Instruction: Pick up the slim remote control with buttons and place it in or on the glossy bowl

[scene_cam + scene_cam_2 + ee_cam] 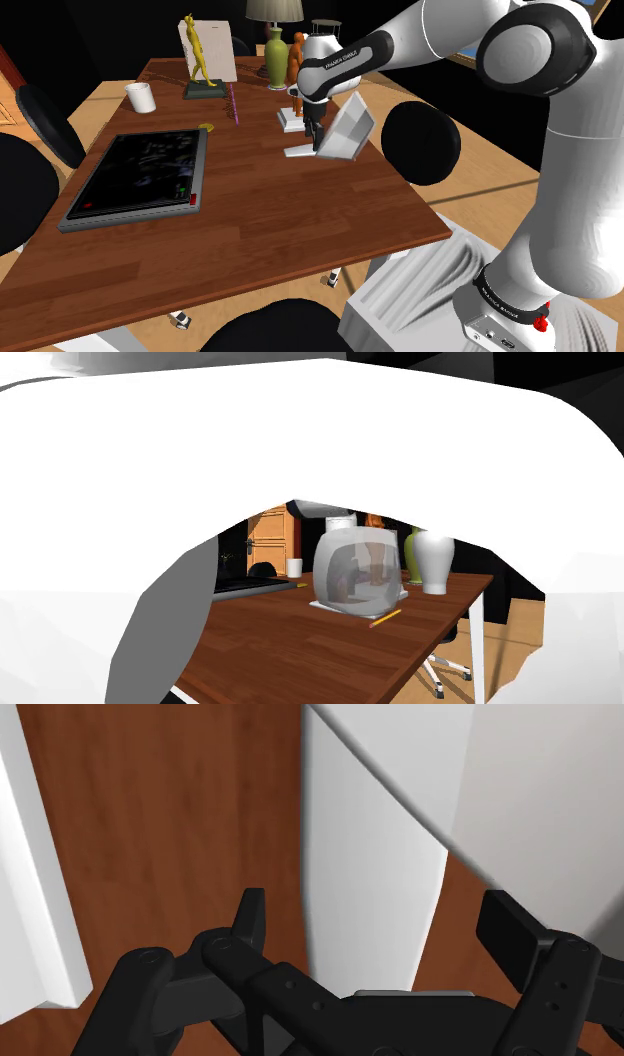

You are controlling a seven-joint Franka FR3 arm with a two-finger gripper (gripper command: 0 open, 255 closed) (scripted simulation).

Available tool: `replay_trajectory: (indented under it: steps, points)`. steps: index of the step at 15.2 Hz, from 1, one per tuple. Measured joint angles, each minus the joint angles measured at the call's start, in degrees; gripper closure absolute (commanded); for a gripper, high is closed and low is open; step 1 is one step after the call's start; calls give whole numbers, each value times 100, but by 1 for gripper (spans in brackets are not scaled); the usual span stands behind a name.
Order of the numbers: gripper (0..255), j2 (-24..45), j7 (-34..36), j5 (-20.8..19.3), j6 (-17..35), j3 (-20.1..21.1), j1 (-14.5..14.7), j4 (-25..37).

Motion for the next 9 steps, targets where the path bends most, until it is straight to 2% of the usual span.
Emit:
replay_trajectory:
  steps: [6,7,9]
  points:
    - [0,146,24,-2,161,2,6,-11]
    - [255,150,24,0,199,4,7,-23]
    - [255,176,14,4,193,7,3,-57]
